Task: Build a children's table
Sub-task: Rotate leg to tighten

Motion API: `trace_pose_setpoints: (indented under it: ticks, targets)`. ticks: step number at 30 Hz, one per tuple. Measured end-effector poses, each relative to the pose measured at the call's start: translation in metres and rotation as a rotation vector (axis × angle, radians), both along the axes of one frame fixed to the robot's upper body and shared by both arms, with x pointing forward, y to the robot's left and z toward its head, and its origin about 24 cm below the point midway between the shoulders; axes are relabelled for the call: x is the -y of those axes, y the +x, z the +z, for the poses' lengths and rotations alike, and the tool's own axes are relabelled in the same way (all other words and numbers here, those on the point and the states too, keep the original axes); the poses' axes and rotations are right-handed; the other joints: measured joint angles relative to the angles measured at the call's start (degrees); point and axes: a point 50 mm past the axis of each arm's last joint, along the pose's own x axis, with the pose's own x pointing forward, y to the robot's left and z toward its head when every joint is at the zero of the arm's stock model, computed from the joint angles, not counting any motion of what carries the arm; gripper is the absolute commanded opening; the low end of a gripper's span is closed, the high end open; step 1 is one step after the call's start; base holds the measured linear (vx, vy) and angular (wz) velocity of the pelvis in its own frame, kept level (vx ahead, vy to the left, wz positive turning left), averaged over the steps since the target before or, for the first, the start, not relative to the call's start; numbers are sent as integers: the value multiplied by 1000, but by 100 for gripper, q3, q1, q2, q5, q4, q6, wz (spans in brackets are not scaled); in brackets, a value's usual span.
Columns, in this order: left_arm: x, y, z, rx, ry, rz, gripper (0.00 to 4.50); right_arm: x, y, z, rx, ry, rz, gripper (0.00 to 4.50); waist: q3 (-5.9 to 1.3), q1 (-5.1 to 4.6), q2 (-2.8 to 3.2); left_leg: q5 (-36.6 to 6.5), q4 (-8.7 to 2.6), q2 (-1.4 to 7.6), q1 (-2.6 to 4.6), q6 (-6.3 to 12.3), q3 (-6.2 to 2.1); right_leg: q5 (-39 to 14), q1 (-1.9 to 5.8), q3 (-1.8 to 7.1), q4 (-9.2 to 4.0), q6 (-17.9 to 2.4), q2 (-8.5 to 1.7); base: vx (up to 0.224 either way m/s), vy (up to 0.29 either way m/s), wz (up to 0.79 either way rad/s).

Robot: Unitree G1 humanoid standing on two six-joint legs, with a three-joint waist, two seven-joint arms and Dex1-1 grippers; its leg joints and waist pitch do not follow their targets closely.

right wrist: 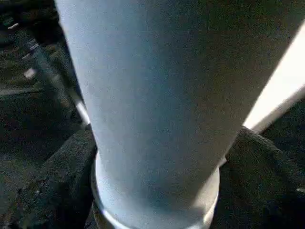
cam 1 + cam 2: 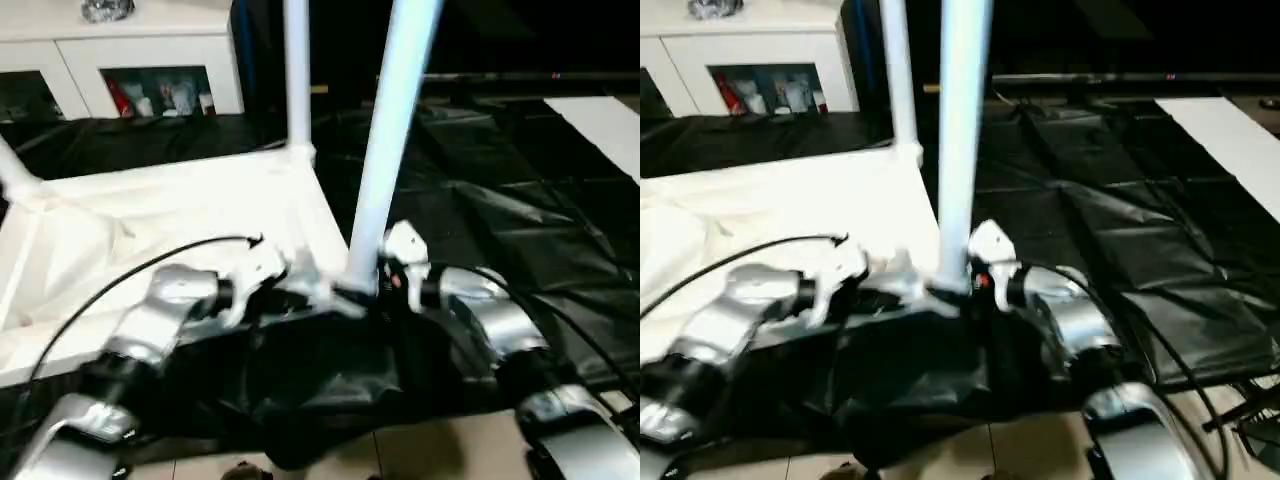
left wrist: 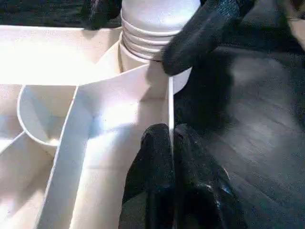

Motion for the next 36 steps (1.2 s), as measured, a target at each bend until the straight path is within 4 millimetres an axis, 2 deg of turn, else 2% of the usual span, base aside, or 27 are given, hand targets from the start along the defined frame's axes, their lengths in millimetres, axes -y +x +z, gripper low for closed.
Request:
trace_pose_setpoints:
  ticks: [3, 12, 19, 22, 26, 29, 33, 36]
  targets:
    - [-3, -2, 2, -11, 0, -23, 0, 0, -2, 2, -5, -7, 46, 400, 6, -5, -11, 0, 1, 0, -2, 0, 0, 0, -1, 0, 1, 0, 0, 0, 0, 0]
    - [-9, -6, 4, -28, 1, -39, 0, -4, -6, 4, -28, -1, 110, 324, 7, -24, -27, 0, 3, 1, -11, 0, 0, 0, -6, -1, -1, 0, 0, 0, 0, 0]
    - [-10, -7, 3, -32, -3, -32, 0, -5, -9, 3, -43, 11, 108, 282, 0, -26, -38, 0, 5, 1, -12, 0, -1, 0, -6, -1, 0, 0, 0, 0, 0, 0]
    - [-6, -3, 1, -6, -1, 21, 0, -6, -5, -1, -39, 31, 14, 277, 0, -32, -38, 0, 8, 1, -10, 0, -1, 2, -5, 0, 3, -3, 0, 0, 0, 0]
    - [9, 16, -2, 48, -6, 164, 0, -17, 14, -6, -23, 64, -268, 276, 2, -76, -42, 1, 9, 0, -7, -1, -1, 2, -7, 0, 3, 12, 0, 0, 0, 0]
    - [20, 22, -3, 69, -3, 228, 0, -23, 20, -8, -27, 73, -400, 276, 1, -97, -41, 1, 11, -1, -4, -1, -1, 4, -4, 4, 1, 14, 0, 0, 0, 0]
    - [34, 31, -3, 97, 3, 300, 0, -31, 30, -8, -13, 62, -556, 276, -1, -88, -38, 1, 11, -2, -4, -1, -1, 12, -3, 4, 1, 8, 0, 0, 0, 0]
    - [38, 34, -3, 108, 6, 316, 0, -34, 32, -8, 0, 58, -603, 276, -3, -74, -35, 1, 10, -2, -5, -1, -1, 17, -3, 4, 1, -1, -1, 0, 0, 0]
